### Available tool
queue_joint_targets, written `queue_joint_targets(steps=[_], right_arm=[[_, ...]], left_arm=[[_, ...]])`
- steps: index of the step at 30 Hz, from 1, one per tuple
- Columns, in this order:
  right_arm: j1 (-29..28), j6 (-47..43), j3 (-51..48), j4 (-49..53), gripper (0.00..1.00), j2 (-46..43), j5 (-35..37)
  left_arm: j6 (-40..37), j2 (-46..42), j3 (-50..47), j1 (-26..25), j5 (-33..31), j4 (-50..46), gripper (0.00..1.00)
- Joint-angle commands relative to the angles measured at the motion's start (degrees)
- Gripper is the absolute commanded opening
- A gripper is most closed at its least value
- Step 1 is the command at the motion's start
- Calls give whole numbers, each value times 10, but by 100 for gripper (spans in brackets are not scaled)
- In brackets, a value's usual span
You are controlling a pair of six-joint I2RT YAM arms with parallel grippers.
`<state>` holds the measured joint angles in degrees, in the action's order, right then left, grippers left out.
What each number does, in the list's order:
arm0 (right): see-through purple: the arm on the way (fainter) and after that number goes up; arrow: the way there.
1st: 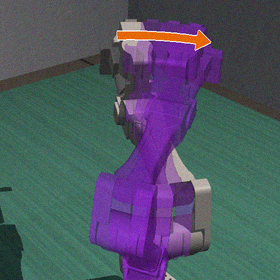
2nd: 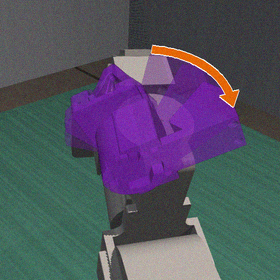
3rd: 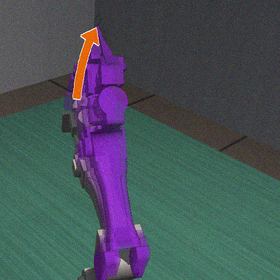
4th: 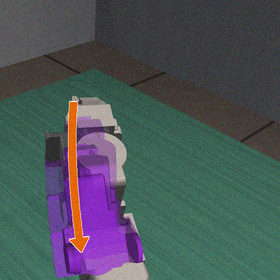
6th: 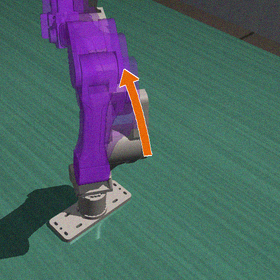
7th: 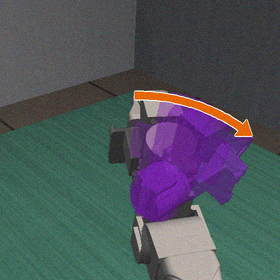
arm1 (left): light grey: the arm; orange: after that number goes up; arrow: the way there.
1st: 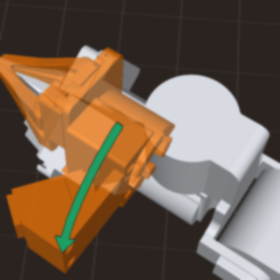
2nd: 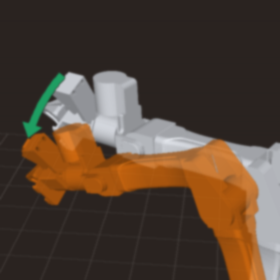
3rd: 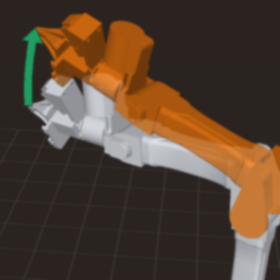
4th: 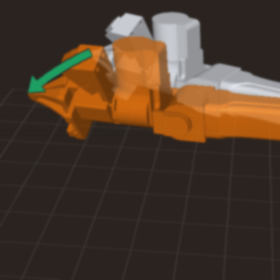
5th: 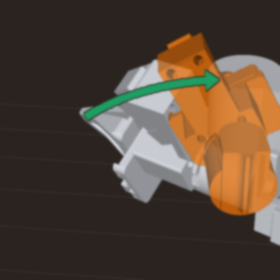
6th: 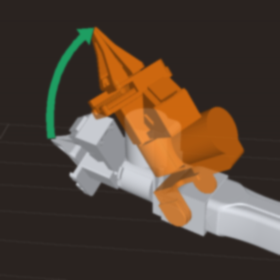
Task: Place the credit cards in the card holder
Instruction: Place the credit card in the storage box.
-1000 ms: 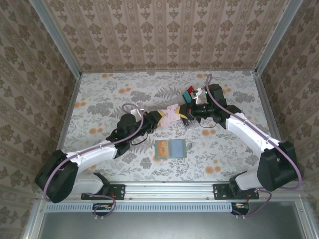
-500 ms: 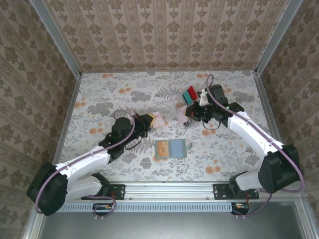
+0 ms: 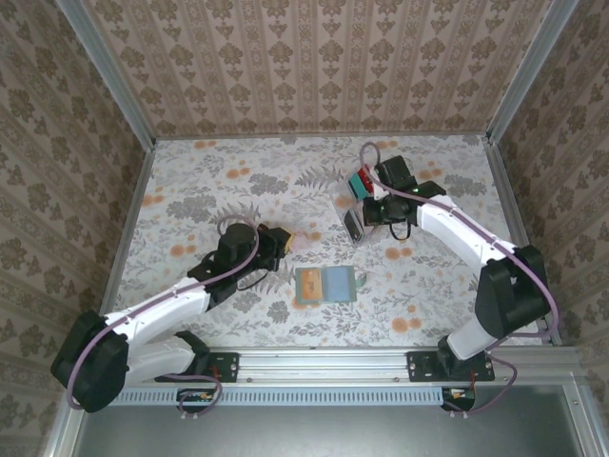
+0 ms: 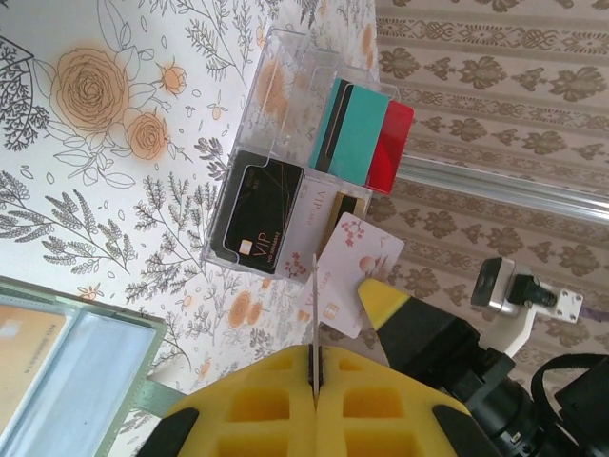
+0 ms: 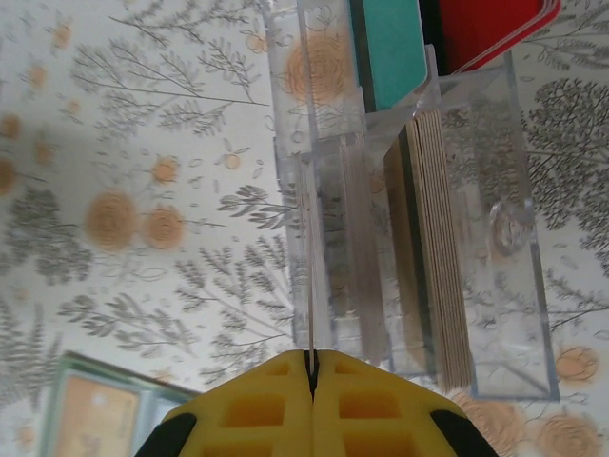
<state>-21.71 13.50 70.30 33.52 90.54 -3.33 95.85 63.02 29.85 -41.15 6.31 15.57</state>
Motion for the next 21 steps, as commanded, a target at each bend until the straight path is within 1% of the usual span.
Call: queue_joint_targets(steps=[1, 9, 14, 16, 19, 21], right_arm=[[-8, -62, 26, 5, 5, 21, 63], [-17, -82, 49, -4, 7, 74, 77], [-25, -89, 55, 0, 10, 92, 101], [-26, -87, 58, 4, 16, 91, 97], [-29, -85, 59, 9, 23, 82, 102], [-29, -78, 62, 18, 26, 73, 104]], left_arm=[[-50, 6, 26, 2, 8, -33, 0], [-86, 33, 37, 0, 38, -19, 0], [-99, 39, 41, -3, 43, -16, 0], [-104, 40, 41, -3, 43, -18, 0], [-112, 40, 42, -5, 42, -19, 0], [-123, 41, 44, -7, 42, -22, 0]])
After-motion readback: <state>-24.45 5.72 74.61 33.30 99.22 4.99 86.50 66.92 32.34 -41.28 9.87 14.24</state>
